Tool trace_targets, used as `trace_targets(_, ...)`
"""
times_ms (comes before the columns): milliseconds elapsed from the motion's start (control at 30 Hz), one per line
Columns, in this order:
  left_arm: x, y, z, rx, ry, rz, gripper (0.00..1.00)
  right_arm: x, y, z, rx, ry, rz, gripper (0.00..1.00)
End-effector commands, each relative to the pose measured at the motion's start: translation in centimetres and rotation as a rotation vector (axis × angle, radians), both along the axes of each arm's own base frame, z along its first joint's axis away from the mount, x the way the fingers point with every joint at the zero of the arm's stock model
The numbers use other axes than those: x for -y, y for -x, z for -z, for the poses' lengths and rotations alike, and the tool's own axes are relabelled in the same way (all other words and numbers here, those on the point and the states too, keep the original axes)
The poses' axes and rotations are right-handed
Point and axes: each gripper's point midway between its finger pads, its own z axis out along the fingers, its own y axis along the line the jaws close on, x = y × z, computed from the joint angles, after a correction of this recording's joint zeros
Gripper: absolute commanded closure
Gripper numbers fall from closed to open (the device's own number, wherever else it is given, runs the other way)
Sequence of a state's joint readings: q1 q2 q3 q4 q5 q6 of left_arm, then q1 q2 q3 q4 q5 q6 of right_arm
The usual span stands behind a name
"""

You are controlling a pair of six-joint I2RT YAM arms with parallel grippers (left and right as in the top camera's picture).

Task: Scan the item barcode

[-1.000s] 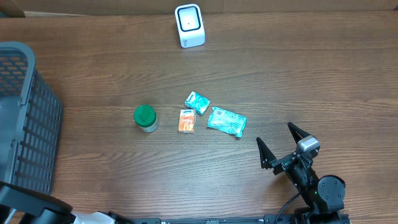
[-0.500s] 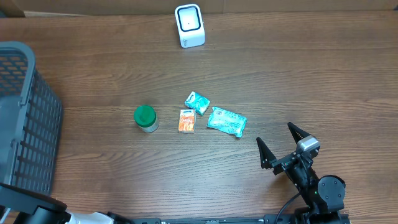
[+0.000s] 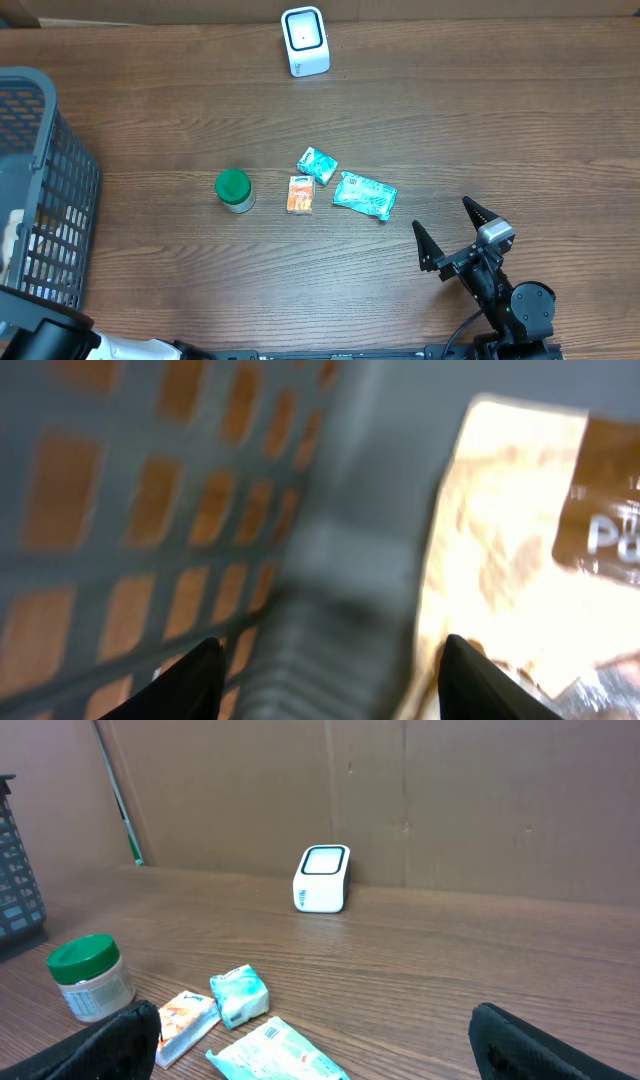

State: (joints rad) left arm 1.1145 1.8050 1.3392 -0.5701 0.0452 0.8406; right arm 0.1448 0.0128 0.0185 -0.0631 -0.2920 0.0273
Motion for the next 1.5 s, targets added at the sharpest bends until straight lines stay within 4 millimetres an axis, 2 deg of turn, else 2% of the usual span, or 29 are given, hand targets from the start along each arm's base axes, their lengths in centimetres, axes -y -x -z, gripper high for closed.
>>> trace_targets(0, 1.7, -2.7, 0.2, 0.023, 0.024, 0.066, 0.48, -0.2, 0.1, 0.1, 0.003, -0.006, -0.009, 0.00)
trace_targets(200, 3.7, -5.3, 0.4, 0.045, 0.061, 0.072, 0.34, -0.2, 0.1, 0.1, 0.002, -0.007, -0.009, 0.00)
trace_targets(233, 4.0, -5.5, 0.5, 0.055, 0.075, 0.052, 0.22, -0.2, 0.1, 0.1, 0.003, -0.006, -0.009, 0.00)
trace_targets(267, 4.4, -5.7, 0.7, 0.066, 0.095, 0.024, 0.14, -0.2, 0.1, 0.1, 0.003, -0.006, -0.009, 0.00)
trace_targets(333, 4.8, -5.7, 1.2, 0.088, 0.139, -0.049, 0.09, -0.2, 0.1, 0.1, 0.002, -0.007, -0.009, 0.00)
trace_targets(367, 4.9, -5.6, 1.5, 0.101, 0.164, -0.095, 0.00, -0.2, 0.1, 0.1, 0.002, -0.007, -0.009, 0.00)
trace_targets(700, 7.6, -3.8, 6.8, 0.089, 0.425, -0.472, 0.00, -0.2, 0.1, 0.1, 0.002, -0.007, -0.009, 0.00)
trace_targets(1033, 11.5, -5.6, 12.5, 0.098, 0.715, -0.501, 0.00, -0.2, 0.1, 0.1, 0.003, -0.006, -0.009, 0.00)
trace_targets(1133, 12.6, -6.1, 13.9, 0.105, 0.794, -0.493, 0.24, -0.2, 0.1, 0.1, 0.003, -0.006, -0.009, 0.00)
trace_targets(1200, 13.0, -6.1, 14.6, 0.100, 0.817, -0.495, 0.64, -0.2, 0.1, 0.1, 0.003, -0.007, -0.009, 0.00)
trace_targets(1233, 13.0, -6.1, 14.7, 0.100, 0.820, -0.495, 0.76, -0.2, 0.1, 0.1, 0.003, -0.006, -0.009, 0.00)
trace_targets(1300, 12.9, -6.2, 14.6, 0.105, 0.819, -0.493, 0.94, -0.2, 0.1, 0.1, 0.002, -0.007, -0.009, 0.00)
trace_targets(1467, 12.6, -6.8, 13.7, 0.122, 0.833, -0.506, 0.96, -0.2, 0.1, 0.1, 0.003, -0.006, -0.009, 0.00)
